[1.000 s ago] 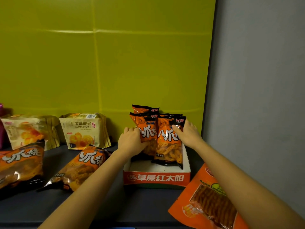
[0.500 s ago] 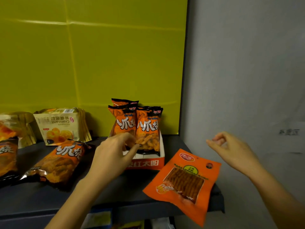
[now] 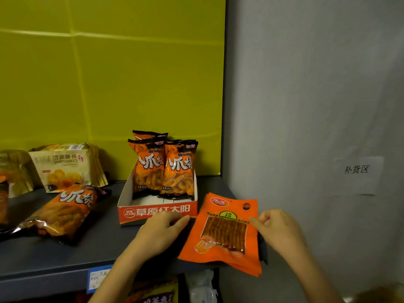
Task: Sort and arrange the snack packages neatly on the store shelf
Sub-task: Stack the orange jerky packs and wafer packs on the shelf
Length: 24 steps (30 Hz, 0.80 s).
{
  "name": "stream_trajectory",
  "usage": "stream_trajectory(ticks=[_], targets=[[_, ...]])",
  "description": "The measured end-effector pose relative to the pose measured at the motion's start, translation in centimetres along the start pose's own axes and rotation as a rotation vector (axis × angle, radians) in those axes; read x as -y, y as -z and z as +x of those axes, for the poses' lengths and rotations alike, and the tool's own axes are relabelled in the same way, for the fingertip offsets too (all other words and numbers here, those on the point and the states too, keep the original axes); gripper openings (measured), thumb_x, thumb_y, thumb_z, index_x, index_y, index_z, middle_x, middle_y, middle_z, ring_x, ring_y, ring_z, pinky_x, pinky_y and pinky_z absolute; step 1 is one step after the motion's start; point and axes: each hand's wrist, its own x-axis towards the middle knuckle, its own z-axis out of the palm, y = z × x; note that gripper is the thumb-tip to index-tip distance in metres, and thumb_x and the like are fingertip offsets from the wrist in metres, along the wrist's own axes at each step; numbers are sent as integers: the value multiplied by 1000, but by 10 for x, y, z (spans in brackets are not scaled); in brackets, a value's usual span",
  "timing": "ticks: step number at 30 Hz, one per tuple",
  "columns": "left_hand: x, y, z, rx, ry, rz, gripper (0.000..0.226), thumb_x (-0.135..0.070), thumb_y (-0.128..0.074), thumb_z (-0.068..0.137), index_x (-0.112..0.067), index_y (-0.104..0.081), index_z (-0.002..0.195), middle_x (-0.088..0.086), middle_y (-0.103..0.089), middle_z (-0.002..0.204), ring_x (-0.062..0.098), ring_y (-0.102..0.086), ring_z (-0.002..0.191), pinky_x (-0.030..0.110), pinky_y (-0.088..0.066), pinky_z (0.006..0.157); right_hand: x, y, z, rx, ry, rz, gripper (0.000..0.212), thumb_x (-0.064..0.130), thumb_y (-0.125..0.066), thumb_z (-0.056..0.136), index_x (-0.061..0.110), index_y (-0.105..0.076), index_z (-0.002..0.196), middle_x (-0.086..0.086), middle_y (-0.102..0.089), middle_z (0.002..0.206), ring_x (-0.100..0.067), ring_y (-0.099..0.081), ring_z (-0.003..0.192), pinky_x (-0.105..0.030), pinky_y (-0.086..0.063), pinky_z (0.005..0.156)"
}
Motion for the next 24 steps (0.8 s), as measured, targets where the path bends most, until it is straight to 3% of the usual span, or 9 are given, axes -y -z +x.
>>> stream_trajectory(ticks=[5,8,10,12,15,17,19,21,24], targets=[[-10,-13,-2,-28,39,47,27,-49,-43,90,-33,-64,87,-11,-65,92,9,-58,87,33,-46,77,-8,0,-1,-149,23,27,37,37,-50,90,12,-55,63,-9,-66,71,-33,-62,77,-34,-44,65],[-23,-21,-3,-110,57,108,36,-56,-44,86,-28,-65,94,-9,-65,96,10,-59,89,29,-43,72,-20,7,3,-245,44,200,27,24,-54,91,1,-66,84,-22,-71,84,-39,-64,86,-37,-45,71],[-34,-26,-3,-154,90,163,42,-61,-45,84,-25,-63,96,-8,-64,95,11,-59,89,28,-42,70,-33,14,5,-236,-9,380,22,22,-54,91,5,-66,84,-24,-71,86,-40,-65,85,-40,-47,77],[-42,-32,-2,-184,120,224,51,-68,-47,78,-22,-60,95,-6,-62,93,14,-59,87,29,-43,70,-48,25,3,-224,-54,610,21,25,-54,91,13,-64,77,-18,-73,80,-32,-67,76,-40,-52,77],[-50,-40,3,-174,167,292,63,-78,-50,66,-21,-53,93,-4,-60,94,14,-57,85,29,-43,70,-70,46,-5,-281,-118,909,30,37,-53,87,9,-65,89,10,-71,59,1,-62,52,-13,-50,55],[-52,-43,7,-152,178,298,63,-79,-52,63,-21,-48,88,-5,-56,87,12,-55,81,28,-41,67,-82,63,-15,-308,-153,1026,37,41,-54,87,7,-62,98,18,-68,55,6,-60,48,-7,-47,48],[-52,-45,11,-118,177,244,59,-76,-56,63,-20,-48,83,-6,-55,82,13,-59,81,27,-42,66,-94,75,-22,-330,-182,1081,70,74,-65,54,13,-63,88,19,-69,58,6,-62,50,-8,-49,49],[-51,-46,15,-76,176,169,57,-70,-60,66,-18,-52,90,-5,-58,87,14,-60,85,27,-47,69,-110,82,-28,-358,-219,1083,96,83,-66,14,16,-62,83,18,-70,60,4,-63,51,-11,-51,50],[-55,-46,15,-20,138,25,47,-54,-64,75,-19,-46,100,-5,-54,99,11,-54,91,25,-45,76,-119,89,-36,-364,-226,1079,91,81,-68,19,18,-61,84,12,-73,66,3,-64,50,-14,-52,48]])
